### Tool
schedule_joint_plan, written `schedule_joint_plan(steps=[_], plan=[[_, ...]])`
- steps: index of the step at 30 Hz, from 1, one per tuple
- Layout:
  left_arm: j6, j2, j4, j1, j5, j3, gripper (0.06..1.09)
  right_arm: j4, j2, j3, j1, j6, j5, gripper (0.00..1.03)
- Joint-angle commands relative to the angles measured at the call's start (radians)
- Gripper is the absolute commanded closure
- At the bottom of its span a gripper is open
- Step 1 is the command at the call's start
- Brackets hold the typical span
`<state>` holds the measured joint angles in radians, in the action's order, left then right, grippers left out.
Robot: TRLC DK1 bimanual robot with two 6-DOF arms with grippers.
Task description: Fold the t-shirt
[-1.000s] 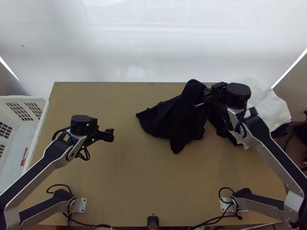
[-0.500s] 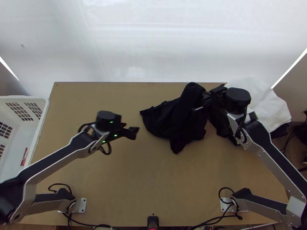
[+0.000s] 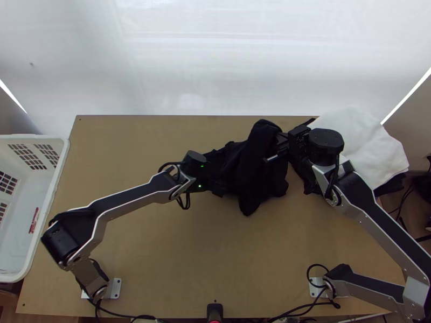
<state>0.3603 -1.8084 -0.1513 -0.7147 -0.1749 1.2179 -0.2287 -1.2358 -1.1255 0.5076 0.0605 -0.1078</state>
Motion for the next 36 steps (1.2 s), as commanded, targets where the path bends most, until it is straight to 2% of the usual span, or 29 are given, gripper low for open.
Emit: schedule_joint_plan(steps=[1,7,9,10,11,12,13,14,18,19,20,21,23,25,29,36], plan=[[0.002,-0.104,-0.065,-0.014,-0.043,0.107,0.1,0.011,0.007,0.012,-0.009,0.009,-0.001,1.0],[-0.011,-0.144,-0.057,-0.015,-0.043,0.138,0.1,0.014,0.025,0.026,-0.011,0.007,-0.001,1.0],[-0.012,-0.163,-0.051,-0.017,-0.043,0.141,0.17,0.014,0.038,0.032,-0.011,0.005,-0.003,1.0],[-0.015,-0.166,-0.05,-0.019,-0.043,0.143,0.24,0.012,0.044,0.035,-0.011,0.005,-0.003,1.0],[-0.014,-0.169,-0.036,-0.019,-0.037,0.141,0.38,0.012,0.05,0.039,-0.011,0.007,-0.003,1.0],[-0.003,-0.169,-0.017,-0.019,-0.012,0.14,0.62,0.012,0.058,0.044,-0.011,0.007,-0.004,1.0],[0.005,-0.169,0.001,-0.019,0.025,0.14,0.92,0.011,0.065,0.047,-0.011,0.009,-0.004,1.0],[-0.001,-0.169,0.016,-0.019,0.046,0.141,1.05,0.009,0.071,0.052,-0.011,0.009,-0.004,1.0],[-0.015,-0.141,0.006,-0.019,0.041,0.149,1.05,0.002,0.088,0.062,-0.011,0.013,-0.004,1.0],[-0.015,-0.129,-0.004,-0.017,0.034,0.152,0.97,0.0,0.093,0.064,-0.011,0.013,-0.004,1.0],[-0.015,-0.121,-0.004,-0.017,0.029,0.154,0.8,0.0,0.096,0.064,-0.011,0.013,-0.004,1.0],[-0.023,-0.114,-0.016,-0.017,0.026,0.157,0.7,-0.001,0.098,0.066,-0.009,0.013,-0.004,1.0],[-0.044,-0.103,-0.04,-0.017,0.015,0.166,0.67,-0.001,0.102,0.067,-0.009,0.013,-0.004,1.0],[-0.055,-0.094,-0.059,-0.015,0.015,0.173,0.51,-0.001,0.104,0.067,-0.009,0.013,-0.004,1.0],[-0.061,-0.095,-0.099,-0.005,0.006,0.193,0.34,-0.001,0.107,0.07,0.0,0.01,-0.004,1.0],[-0.066,-0.095,-0.106,0.006,-0.008,0.187,0.34,-0.001,0.13,0.09,0.012,0.007,-0.006,1.0]])
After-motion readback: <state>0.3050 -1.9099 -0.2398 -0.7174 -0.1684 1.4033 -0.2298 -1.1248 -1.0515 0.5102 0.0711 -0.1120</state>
